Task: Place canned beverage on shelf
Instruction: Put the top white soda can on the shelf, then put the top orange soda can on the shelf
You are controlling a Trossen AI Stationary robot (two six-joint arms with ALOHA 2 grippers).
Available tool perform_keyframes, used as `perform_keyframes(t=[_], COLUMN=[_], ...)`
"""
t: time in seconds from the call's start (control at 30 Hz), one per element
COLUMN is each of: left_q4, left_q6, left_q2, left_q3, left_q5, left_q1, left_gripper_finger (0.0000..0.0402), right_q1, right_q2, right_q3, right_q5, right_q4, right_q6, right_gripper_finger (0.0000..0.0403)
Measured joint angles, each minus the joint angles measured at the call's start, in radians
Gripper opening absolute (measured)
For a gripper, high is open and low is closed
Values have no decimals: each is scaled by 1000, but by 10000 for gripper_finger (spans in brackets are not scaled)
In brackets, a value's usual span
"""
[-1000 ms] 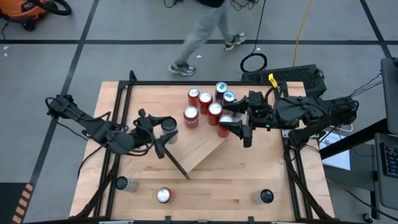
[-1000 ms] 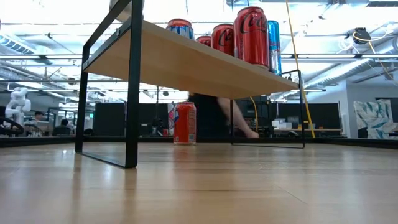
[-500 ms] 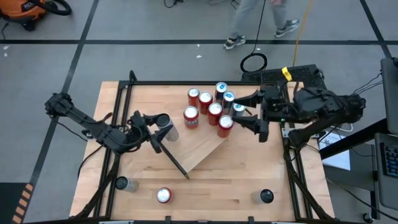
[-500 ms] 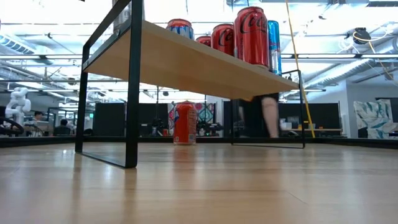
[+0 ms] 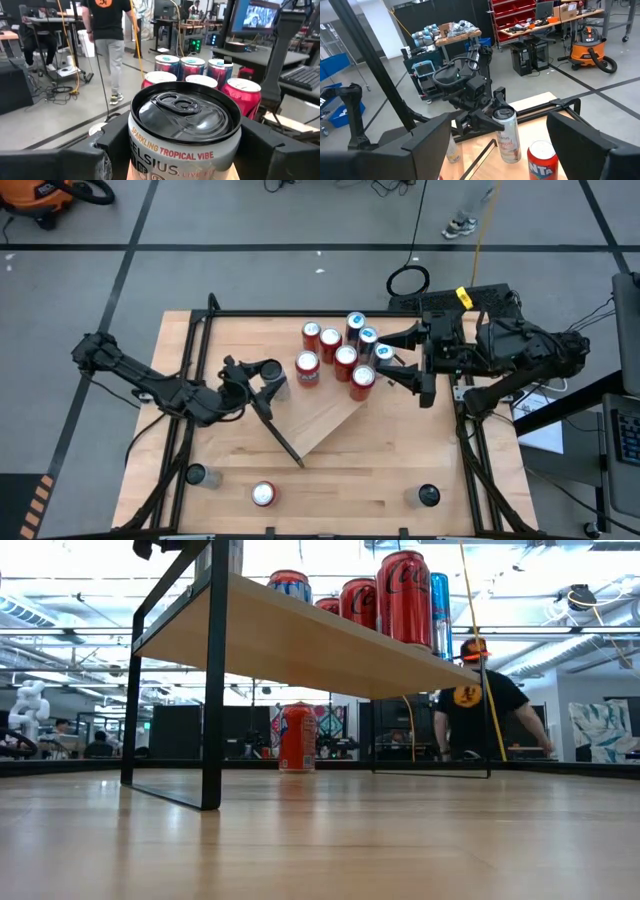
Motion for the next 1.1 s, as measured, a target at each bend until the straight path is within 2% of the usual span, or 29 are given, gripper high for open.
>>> perform_keyframes(t=[0.47, 0.73, 1.1], left_q4=[-3, -66, -106], left_q6=[-27, -73, -104], left_q2=[75, 75, 73], left_q3=[0, 1, 2], left_q5=[7, 8, 10], left_q1=[0, -2, -2], left_gripper_finger=[258, 261, 336], right_q1=[0, 0, 0], right_q2=[0, 0, 0], right_q3=[0, 0, 0], right_q5=[1, 2, 2], right_q4=[-7, -6, -5], right_q6=[0, 2, 2], right_gripper_finger=[306, 306, 306])
